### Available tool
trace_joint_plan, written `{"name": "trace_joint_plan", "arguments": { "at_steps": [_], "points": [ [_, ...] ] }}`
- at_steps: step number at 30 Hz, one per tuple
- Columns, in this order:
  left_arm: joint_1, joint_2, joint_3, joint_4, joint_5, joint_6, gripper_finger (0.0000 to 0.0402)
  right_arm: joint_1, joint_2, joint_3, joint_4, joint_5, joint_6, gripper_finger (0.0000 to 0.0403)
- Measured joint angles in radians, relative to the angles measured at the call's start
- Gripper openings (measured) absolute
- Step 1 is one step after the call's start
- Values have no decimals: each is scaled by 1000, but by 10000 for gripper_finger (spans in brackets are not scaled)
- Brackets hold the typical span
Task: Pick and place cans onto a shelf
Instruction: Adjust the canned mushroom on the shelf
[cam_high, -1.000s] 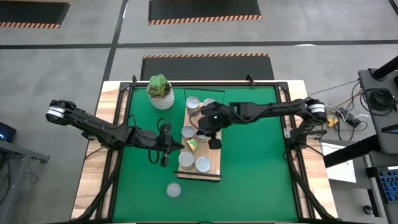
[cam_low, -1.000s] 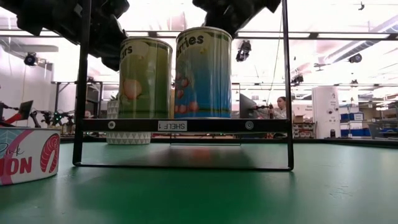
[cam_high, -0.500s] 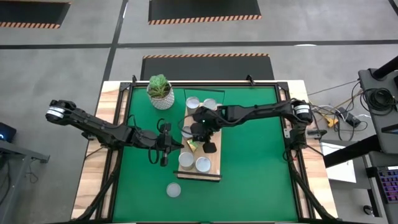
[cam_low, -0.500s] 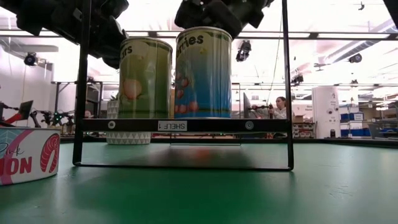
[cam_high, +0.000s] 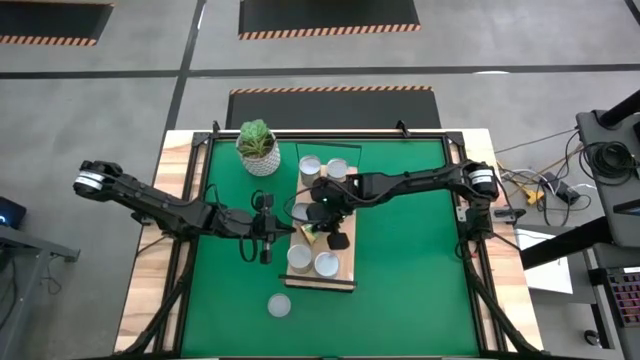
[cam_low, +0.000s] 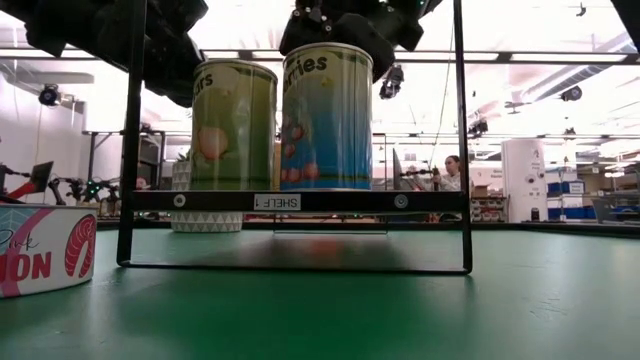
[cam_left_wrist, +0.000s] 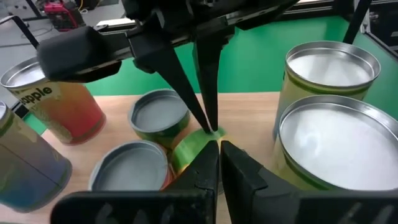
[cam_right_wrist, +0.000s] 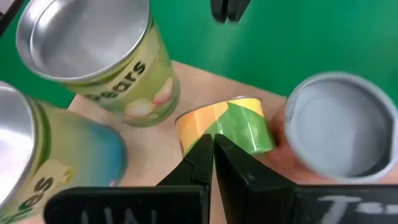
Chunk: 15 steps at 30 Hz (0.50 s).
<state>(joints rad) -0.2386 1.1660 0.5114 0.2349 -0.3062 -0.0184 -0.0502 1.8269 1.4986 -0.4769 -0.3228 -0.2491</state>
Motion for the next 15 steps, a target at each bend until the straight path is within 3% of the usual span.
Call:
{"name": "trace_joint_plan", "arguments": {
  "at_steps": [8, 15],
  "points": [
    [0, 0, 0, 0, -1, 7, 0, 12, -10, 34, -141, 1, 3, 9],
    [0, -1, 0, 0, -1, 7, 0, 13, -18, 73, -135, 1, -13, 9]
  ]
}}
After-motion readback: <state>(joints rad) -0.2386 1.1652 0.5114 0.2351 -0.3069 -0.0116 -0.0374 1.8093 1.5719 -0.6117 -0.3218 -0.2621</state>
